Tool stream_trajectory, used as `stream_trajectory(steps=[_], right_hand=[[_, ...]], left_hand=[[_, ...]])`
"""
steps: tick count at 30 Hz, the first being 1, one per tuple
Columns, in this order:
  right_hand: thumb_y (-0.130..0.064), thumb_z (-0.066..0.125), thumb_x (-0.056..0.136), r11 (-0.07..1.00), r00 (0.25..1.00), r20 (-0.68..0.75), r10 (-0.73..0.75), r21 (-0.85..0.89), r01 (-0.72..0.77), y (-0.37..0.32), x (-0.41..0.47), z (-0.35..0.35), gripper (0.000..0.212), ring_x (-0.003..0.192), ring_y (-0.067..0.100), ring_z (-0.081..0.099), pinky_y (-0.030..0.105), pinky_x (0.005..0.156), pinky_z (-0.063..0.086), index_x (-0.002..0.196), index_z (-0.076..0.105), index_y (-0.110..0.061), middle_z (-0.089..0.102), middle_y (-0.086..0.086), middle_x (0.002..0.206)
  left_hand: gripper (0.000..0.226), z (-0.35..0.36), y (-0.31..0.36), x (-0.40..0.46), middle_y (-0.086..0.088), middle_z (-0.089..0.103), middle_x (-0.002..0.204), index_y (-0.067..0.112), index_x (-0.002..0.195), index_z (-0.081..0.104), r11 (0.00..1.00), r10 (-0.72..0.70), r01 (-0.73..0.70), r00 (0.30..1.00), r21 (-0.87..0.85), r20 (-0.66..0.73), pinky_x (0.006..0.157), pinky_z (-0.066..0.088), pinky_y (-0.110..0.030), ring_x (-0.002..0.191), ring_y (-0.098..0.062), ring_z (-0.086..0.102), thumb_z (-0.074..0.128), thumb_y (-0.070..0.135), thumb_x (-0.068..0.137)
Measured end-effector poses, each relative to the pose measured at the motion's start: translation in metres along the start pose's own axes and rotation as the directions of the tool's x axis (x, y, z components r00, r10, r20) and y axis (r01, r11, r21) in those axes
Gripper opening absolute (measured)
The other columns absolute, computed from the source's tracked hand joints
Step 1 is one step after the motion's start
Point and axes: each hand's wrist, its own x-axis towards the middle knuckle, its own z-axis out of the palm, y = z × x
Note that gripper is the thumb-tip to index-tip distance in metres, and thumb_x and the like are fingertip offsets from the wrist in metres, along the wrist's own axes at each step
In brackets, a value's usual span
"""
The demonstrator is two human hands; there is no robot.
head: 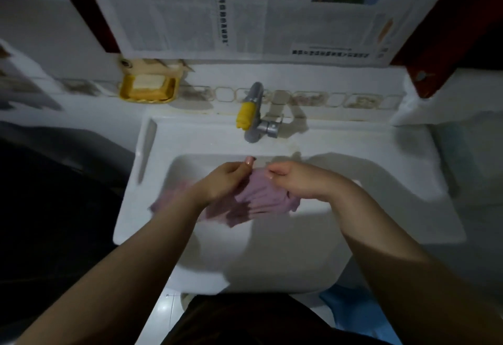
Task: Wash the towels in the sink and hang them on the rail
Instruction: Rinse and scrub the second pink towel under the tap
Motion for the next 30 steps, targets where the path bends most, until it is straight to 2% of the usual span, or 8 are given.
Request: stream_trajectory(steps=[4,6,11,14,18,22,26,30], right_hand=[[-0.015,0.044,0.099,1.000,0.996,-0.089,-0.017,-0.007,0.016,0.001,0.014,0.003,0.025,0.082,0.014,0.061,0.030,0.070,0.053,0.114,0.064,-0.020,0.066,0.004,0.097],[-0.006,0.048,0.096,0.996,0.984,-0.151,-0.093,0.003,0.095,0.002,0.020,0.007,0.025,0.094,0.011,0.060,0.024,0.080,0.047,0.107,0.068,-0.016,0.066,0.001,0.104],[0.004,0.045,0.094,0.899,0.960,-0.223,-0.168,0.366,0.242,-0.005,0.024,0.027,0.030,0.081,0.014,0.059,0.028,0.081,0.045,0.097,0.064,-0.020,0.065,0.008,0.094],[-0.001,0.045,0.094,0.840,0.924,-0.301,-0.235,0.415,0.349,-0.012,0.024,0.034,0.031,0.078,0.017,0.057,0.031,0.074,0.045,0.098,0.063,-0.026,0.063,0.005,0.082],[-0.010,0.049,0.090,0.778,0.901,-0.341,-0.269,0.473,0.412,-0.020,0.024,0.033,0.030,0.073,0.009,0.054,0.019,0.066,0.042,0.099,0.066,-0.032,0.061,-0.006,0.074],[0.003,0.041,0.095,0.639,0.889,-0.401,-0.221,0.629,0.442,-0.020,0.020,0.017,0.035,0.067,0.003,0.054,0.016,0.061,0.044,0.103,0.064,-0.022,0.064,-0.008,0.079],[0.004,0.039,0.094,0.511,0.893,-0.425,-0.152,0.739,0.439,-0.010,0.018,-0.004,0.035,0.070,0.008,0.057,0.018,0.062,0.048,0.102,0.064,-0.019,0.064,0.002,0.084],[0.005,0.043,0.089,0.657,0.915,-0.393,0.089,0.714,0.242,0.022,0.030,-0.003,0.034,0.068,0.014,0.056,0.023,0.061,0.045,0.095,0.066,-0.020,0.063,0.006,0.080]], left_hand=[[0.024,-0.017,-0.016,-0.015,-0.003,0.046,0.064,0.004,0.085,0.056,0.989,0.007,-0.016,0.998,-0.146,-0.065,0.052,0.036,-0.020,0.054,-0.008,0.039,0.057,0.026,0.095],[0.012,-0.022,-0.021,-0.023,-0.004,0.044,0.064,0.005,0.089,0.052,0.966,0.016,-0.029,0.998,-0.256,-0.055,0.047,0.031,-0.017,0.051,-0.008,0.035,0.059,0.013,0.094],[0.022,-0.032,-0.034,-0.033,0.005,0.061,0.070,0.012,0.094,0.051,0.937,0.029,-0.029,1.000,-0.348,-0.004,0.057,0.043,-0.018,0.064,-0.009,0.055,0.060,-0.007,0.088],[0.024,-0.037,-0.029,-0.034,-0.001,0.061,0.079,0.012,0.101,0.056,0.989,0.022,-0.014,0.998,-0.145,0.054,0.067,0.046,-0.022,0.073,-0.011,0.055,0.071,0.005,0.084],[0.051,-0.047,-0.034,-0.027,0.001,0.066,0.079,0.011,0.089,0.065,0.989,-0.026,0.020,0.999,0.145,0.034,0.076,0.047,-0.032,0.073,-0.012,0.058,0.074,0.055,0.067],[0.038,-0.053,-0.052,-0.020,0.006,0.068,0.079,0.014,0.088,0.068,0.945,-0.092,0.087,0.996,0.314,0.003,0.076,0.046,-0.028,0.075,-0.011,0.060,0.078,0.048,0.072],[0.043,-0.052,-0.064,-0.020,-0.004,0.066,0.080,0.002,0.088,0.065,0.993,-0.041,0.038,0.999,-0.111,-0.023,0.072,0.045,-0.028,0.074,-0.014,0.058,0.074,0.043,0.075],[0.055,-0.040,-0.059,-0.009,-0.019,0.058,0.098,-0.013,0.116,0.054,0.695,-0.091,-0.008,0.991,-0.719,-0.099,0.075,0.047,-0.032,0.087,-0.027,0.056,0.070,0.027,0.082]])
